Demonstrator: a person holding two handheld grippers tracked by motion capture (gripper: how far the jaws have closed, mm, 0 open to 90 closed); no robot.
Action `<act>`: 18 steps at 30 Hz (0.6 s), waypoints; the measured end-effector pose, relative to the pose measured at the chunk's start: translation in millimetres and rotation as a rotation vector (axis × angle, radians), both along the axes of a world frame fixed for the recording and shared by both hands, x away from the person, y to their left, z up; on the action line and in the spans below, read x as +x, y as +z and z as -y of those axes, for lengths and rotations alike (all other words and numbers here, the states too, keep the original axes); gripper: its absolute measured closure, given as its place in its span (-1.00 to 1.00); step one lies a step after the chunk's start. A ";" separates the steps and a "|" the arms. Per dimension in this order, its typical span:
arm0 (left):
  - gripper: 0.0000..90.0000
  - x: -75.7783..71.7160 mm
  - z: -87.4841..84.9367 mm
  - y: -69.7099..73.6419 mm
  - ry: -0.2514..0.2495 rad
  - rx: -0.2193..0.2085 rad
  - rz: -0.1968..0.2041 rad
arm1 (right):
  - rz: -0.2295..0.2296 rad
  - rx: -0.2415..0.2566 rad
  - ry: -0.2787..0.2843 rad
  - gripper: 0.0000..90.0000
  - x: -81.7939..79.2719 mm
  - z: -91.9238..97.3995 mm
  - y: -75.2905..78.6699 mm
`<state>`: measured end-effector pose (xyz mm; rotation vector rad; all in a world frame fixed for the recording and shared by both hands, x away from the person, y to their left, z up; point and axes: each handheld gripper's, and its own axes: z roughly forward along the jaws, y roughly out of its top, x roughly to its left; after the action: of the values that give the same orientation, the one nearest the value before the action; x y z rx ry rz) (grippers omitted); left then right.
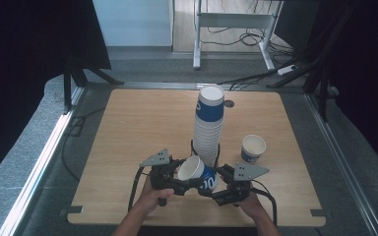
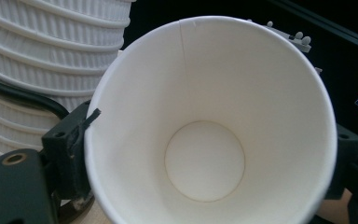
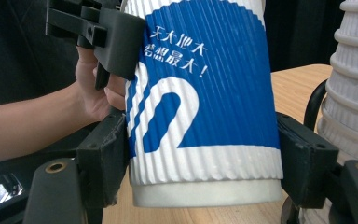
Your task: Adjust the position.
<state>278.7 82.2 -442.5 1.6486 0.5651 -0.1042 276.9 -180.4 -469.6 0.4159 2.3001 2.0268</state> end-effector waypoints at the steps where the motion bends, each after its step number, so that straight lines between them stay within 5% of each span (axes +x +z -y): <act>1: -0.67 -0.1 -0.4 0.1 0.001 0.000 0.002 | -0.002 0.000 -0.001 -0.42 -0.1 -0.1 0.1; 18: -0.66 -1.7 -7.2 11.8 0.039 0.088 0.067 | 0.043 -0.076 -0.084 -0.56 -6.5 1.6 8.5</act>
<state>277.0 89.5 -430.7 1.7194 0.5576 0.0046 270.4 -182.0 -461.1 0.4514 2.2849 1.8848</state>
